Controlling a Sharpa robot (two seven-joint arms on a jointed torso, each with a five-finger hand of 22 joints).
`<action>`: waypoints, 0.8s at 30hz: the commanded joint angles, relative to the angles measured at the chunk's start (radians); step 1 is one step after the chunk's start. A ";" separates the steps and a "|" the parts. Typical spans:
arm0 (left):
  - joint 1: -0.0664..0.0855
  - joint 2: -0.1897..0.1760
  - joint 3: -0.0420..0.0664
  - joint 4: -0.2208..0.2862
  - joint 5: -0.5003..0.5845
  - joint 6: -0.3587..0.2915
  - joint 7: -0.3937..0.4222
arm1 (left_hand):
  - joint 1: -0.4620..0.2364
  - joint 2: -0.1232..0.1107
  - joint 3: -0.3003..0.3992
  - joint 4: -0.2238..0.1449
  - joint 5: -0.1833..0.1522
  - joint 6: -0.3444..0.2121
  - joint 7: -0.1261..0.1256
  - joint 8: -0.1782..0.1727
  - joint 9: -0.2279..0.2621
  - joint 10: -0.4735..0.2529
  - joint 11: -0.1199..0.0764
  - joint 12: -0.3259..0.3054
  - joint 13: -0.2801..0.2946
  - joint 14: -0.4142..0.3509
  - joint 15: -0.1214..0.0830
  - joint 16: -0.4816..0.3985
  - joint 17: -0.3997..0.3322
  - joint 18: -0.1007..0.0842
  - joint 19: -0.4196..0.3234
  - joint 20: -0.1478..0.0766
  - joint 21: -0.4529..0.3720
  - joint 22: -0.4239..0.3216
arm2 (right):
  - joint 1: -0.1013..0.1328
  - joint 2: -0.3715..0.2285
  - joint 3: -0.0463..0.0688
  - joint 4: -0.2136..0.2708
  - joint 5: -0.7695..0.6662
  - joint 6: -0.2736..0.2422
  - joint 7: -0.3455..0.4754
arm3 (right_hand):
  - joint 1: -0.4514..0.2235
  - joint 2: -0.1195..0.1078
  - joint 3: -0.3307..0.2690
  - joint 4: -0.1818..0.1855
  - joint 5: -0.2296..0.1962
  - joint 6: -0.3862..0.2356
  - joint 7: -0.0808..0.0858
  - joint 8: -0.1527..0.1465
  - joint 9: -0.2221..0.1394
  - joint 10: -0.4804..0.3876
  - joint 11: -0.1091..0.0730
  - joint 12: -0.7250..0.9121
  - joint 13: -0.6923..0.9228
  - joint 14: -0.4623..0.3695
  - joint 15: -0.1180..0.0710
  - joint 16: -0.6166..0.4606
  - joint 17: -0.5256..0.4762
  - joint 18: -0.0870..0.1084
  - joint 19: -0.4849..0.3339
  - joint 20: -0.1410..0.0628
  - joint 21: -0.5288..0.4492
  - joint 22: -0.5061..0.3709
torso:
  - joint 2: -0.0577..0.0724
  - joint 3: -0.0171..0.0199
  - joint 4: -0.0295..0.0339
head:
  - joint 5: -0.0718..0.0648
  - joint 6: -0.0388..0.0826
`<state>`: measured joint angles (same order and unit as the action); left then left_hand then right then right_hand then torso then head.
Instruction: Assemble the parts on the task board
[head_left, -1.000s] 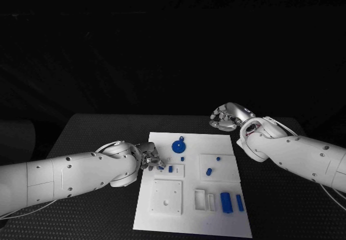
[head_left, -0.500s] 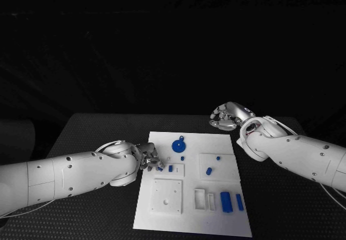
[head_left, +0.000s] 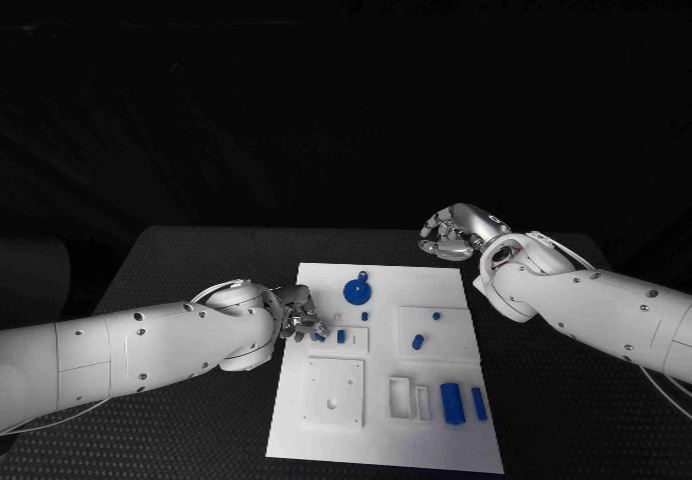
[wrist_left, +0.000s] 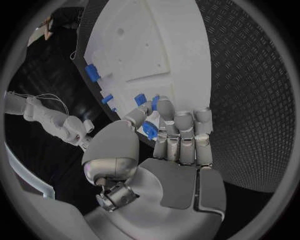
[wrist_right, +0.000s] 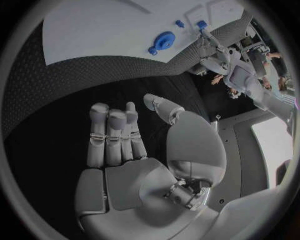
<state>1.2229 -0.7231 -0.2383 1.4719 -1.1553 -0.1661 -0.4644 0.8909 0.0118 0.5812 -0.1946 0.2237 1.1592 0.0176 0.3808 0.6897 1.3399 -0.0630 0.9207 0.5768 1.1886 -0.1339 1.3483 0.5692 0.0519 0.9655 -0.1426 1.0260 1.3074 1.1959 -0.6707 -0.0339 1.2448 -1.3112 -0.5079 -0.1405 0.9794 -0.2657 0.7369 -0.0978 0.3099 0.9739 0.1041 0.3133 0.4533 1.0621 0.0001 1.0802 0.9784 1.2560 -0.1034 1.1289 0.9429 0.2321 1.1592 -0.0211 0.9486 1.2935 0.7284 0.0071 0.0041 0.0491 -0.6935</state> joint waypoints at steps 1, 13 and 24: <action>-0.004 0.002 -0.003 -0.003 -0.006 0.030 -0.007 | 0.012 0.006 0.026 -0.021 0.004 0.009 -0.004 0.015 0.010 0.035 -0.031 0.001 0.001 0.036 -0.044 0.006 -0.001 0.001 0.008 -0.119 0.004 0.016 | 0.000 0.000 0.000 0.001 -0.002 0.010 0.008 | -0.007 0.000 -0.002 -0.002 0.006 0.004 0.009 -0.002 0.001 -0.005 0.001 0.005 -0.002 -0.001 -0.003 -0.004 0.002 0.030 -0.004 -0.004 -0.005 0.002 | 0.000 0.0005 -0.0005 | 0.000 0.000; -0.005 0.001 -0.003 -0.003 -0.006 0.045 -0.008 | 0.012 0.007 0.026 -0.023 0.005 0.009 -0.004 0.015 0.010 0.035 -0.031 0.001 0.002 0.036 -0.044 0.006 -0.001 0.001 0.008 -0.119 0.005 0.016 | 0.000 -0.001 0.000 0.001 -0.002 0.010 0.008 | -0.008 0.000 -0.003 -0.002 0.007 0.004 0.009 -0.002 0.001 -0.005 0.001 0.005 -0.002 -0.001 -0.003 -0.004 0.002 0.030 -0.004 -0.004 -0.005 0.002 | 0.000 0.0003 -0.0003 | 0.000 0.000; -0.005 0.001 -0.003 -0.003 -0.005 0.053 -0.006 | 0.013 0.007 0.026 -0.024 0.005 0.009 -0.004 0.014 0.010 0.035 -0.031 0.001 0.002 0.036 -0.044 0.006 0.000 0.001 0.008 -0.119 0.005 0.017 | 0.000 0.000 0.000 0.000 -0.002 0.010 0.008 | -0.008 0.000 -0.003 -0.003 0.007 0.004 0.009 -0.002 0.001 -0.005 0.001 0.005 -0.002 -0.001 -0.003 -0.005 0.002 0.030 -0.004 -0.004 -0.005 0.002 | 0.000 -0.0002 -0.0001 | -0.001 0.000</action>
<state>1.2229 -0.7234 -0.2372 1.4699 -1.1569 -0.1435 -0.4642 0.8909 0.0118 0.5786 -0.1973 0.2233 1.1593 0.0174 0.3925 0.7015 1.3402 -0.0634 0.9207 0.5775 1.1866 -0.1360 1.3483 0.5692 0.0518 0.9654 -0.1426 1.0259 1.3080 1.1959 -0.6709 -0.0339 1.2441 -1.3110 -0.5073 -0.1403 0.9794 -0.2657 0.7369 -0.0978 0.3138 0.9746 0.1034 0.3133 0.4530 1.0636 0.0016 1.0802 0.9776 1.2560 -0.1034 1.1289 0.9437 0.2322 1.1592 -0.0211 0.9486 1.2942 0.7284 0.0072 0.0037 0.0483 -0.6933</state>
